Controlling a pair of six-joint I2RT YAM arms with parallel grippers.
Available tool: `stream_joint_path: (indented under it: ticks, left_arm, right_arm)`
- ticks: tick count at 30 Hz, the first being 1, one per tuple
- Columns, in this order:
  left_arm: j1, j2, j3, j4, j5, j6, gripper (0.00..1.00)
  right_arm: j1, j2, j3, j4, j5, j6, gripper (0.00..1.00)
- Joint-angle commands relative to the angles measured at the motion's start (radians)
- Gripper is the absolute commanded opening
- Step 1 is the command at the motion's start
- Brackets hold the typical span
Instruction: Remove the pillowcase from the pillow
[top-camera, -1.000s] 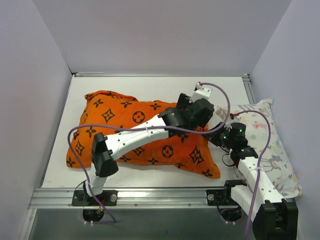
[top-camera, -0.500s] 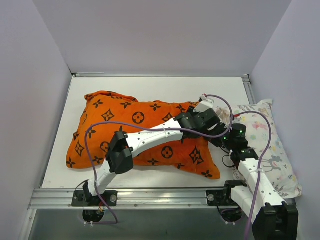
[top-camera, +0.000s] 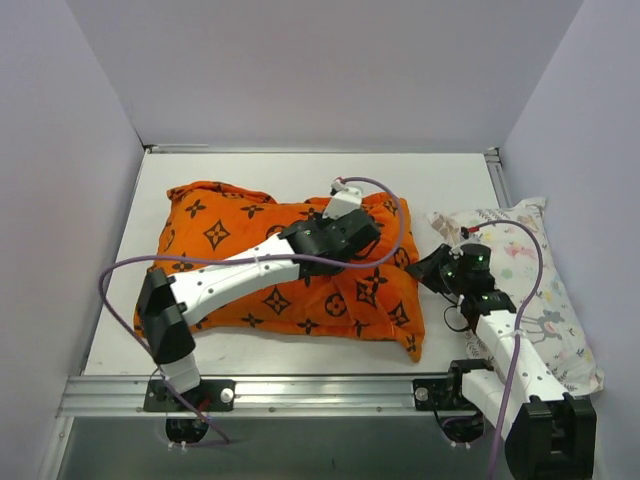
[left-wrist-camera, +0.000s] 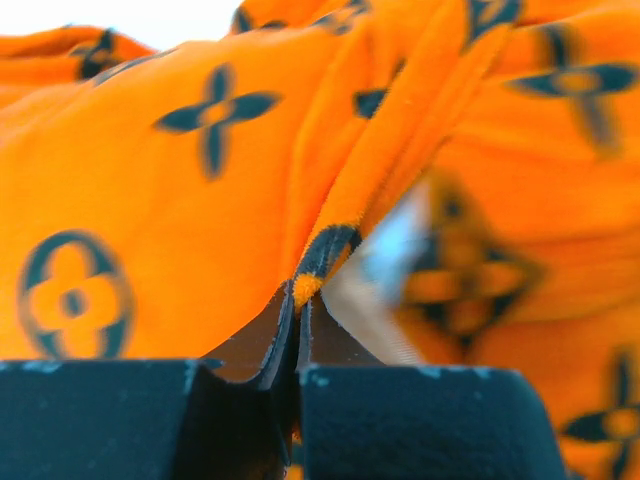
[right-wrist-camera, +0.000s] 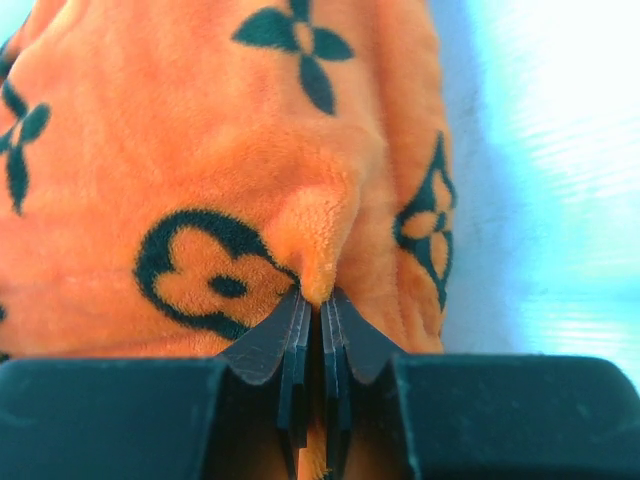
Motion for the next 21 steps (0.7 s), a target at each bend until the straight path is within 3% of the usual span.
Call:
stream_joint_path:
  ticks: [1,9,14,16,19,20,21]
  left_arm:
    - [0.052,-0.173,-0.122,-0.055,-0.046,-0.062,0.0]
    - [0.153,-0.438,-0.494,0.049,0.059,-0.119,0.0]
    - [0.15,-0.4,-0.642,0.297,0.244,-0.137,0.0]
    - [0.156,-0.359,-0.702,0.373,0.288,-0.159,0.0]
    - [0.167,-0.316,-0.742,0.486,0.333,-0.18,0.0]
    - [0.168,-0.299,-0.747,0.523,0.339,-0.182,0.0]
    - [0.172,-0.293,-0.751,0.546,0.348,-0.186,0.0]
  right_arm:
    - [-0.041,0.032,0.03,-0.068,0.133,-0.045,0.0]
    - [-0.087,0.087,0.063,-0.074,0.126,-0.053,0.0]
    - [-0.051,0.087,0.121,-0.133,0.129,-0.076,0.0]
    - [0.04,0.067,0.188,-0.185,0.214,-0.111,0.02]
    - [0.147,0.034,0.286,-0.306,0.307,-0.148,0.29]
    - [0.167,0.025,0.305,-0.325,0.323,-0.154,0.47]
    - [0.224,0.009,0.344,-0.357,0.355,-0.16,0.58]
